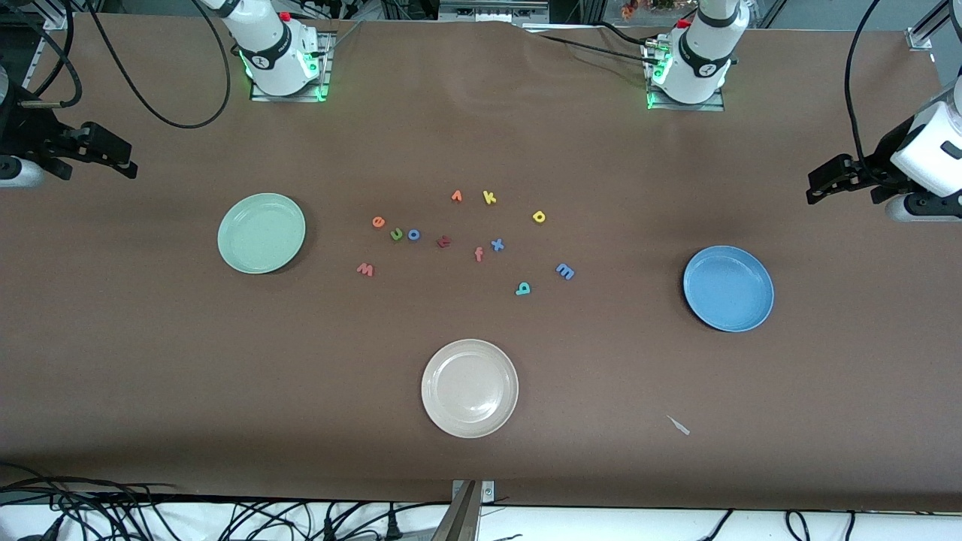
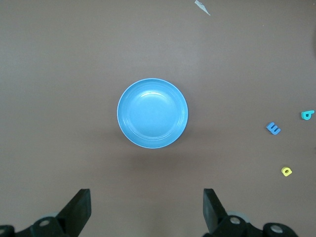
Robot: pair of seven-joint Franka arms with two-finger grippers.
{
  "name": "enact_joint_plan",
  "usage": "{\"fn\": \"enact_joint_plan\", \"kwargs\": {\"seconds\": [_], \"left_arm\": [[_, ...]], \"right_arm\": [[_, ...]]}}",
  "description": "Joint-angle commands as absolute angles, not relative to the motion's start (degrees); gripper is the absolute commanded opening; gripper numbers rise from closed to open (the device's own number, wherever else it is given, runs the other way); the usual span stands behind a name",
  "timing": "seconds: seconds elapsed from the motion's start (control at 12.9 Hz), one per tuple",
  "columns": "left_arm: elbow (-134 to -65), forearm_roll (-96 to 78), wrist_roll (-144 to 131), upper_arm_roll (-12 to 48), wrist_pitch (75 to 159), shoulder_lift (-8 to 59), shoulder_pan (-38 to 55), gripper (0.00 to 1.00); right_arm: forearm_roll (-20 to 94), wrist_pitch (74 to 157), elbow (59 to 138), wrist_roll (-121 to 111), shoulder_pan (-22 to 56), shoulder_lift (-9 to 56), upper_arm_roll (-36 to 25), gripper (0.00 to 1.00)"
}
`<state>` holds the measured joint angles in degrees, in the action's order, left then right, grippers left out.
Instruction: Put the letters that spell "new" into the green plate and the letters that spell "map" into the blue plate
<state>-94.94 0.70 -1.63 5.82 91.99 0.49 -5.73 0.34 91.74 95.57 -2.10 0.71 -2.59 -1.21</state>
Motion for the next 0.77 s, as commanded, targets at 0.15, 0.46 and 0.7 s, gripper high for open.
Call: {"fn": "enact_joint_plan", "kwargs": {"seconds": [0.15,0.46,0.7], "left_arm": [[-94.83,0.97,-0.35,5.63,92.11,0.44,-5.71,1.00],[-94.75,0.97,-0.35,5.63,92.11,0.44,-5.71,1.00],[-94.75,1.05,-0.35,5.63,92.63,0.53,-5.80,1.00]], "right_arm": [[-0.18,91.32,94.66,-2.81,0.62,-2.46,-0.97,1.00],[-0.18,91.23,94.66,-2.81,0.70,-2.37,-0.88,1.00],[-0.18,91.23,94.66,-2.81,0.62,-2.37,-1.05,1.00]]}}
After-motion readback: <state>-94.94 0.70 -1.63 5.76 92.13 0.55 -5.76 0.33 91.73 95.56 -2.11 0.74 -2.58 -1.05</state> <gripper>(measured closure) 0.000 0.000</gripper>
